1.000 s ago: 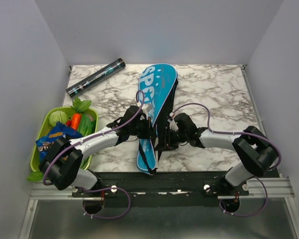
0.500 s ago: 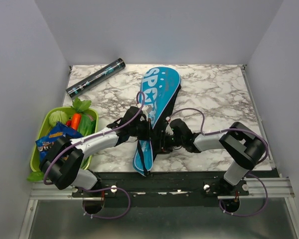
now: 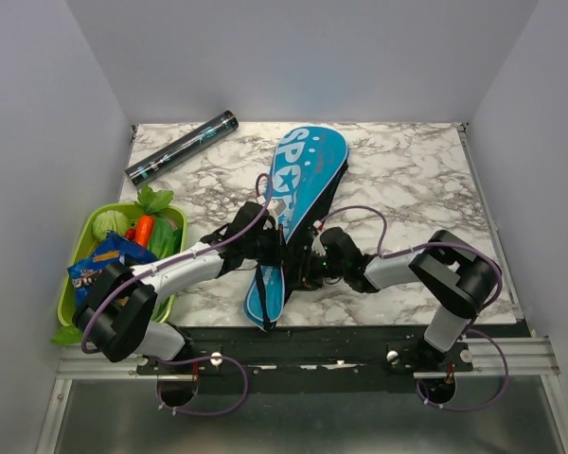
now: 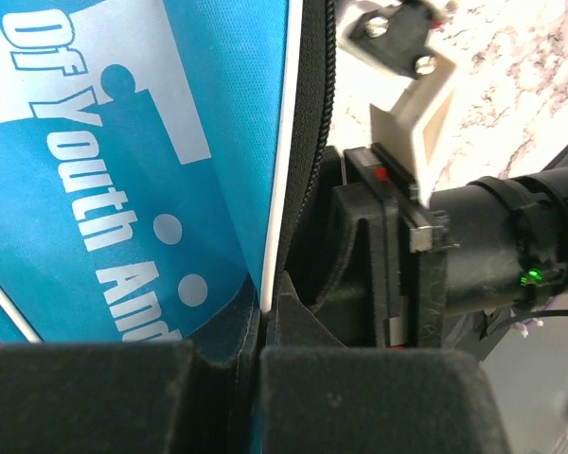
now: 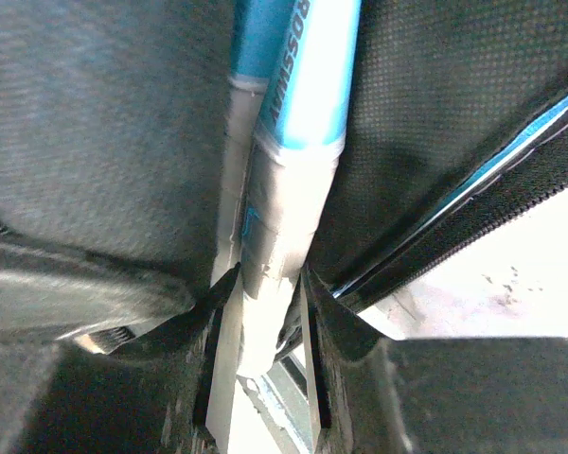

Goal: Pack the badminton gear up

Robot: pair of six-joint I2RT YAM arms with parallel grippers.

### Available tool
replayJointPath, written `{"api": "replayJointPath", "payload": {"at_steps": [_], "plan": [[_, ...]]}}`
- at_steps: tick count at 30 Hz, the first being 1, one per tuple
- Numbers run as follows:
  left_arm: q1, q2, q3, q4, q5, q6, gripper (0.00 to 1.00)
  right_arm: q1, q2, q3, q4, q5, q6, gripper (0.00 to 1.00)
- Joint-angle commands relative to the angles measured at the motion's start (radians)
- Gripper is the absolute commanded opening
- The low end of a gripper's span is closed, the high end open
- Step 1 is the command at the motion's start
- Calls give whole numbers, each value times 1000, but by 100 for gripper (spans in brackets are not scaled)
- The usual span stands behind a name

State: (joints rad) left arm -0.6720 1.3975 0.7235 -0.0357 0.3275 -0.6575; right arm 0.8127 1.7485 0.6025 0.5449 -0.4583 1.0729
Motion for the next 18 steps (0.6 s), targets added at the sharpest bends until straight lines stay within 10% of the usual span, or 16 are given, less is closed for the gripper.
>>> {"api": "replayJointPath", "payload": {"at_steps": [1,6,18], "plan": [[-28,-43,46,-99,-45,45,0,5,-70,19,12,113,-44,38],[-29,-52,134,-318,-209,107,3,5,-76,-7,-6,122,-51,38],[-28,-114,264,-592,-658,145,47,5,-12,6,-30,130,-68,38]]}}
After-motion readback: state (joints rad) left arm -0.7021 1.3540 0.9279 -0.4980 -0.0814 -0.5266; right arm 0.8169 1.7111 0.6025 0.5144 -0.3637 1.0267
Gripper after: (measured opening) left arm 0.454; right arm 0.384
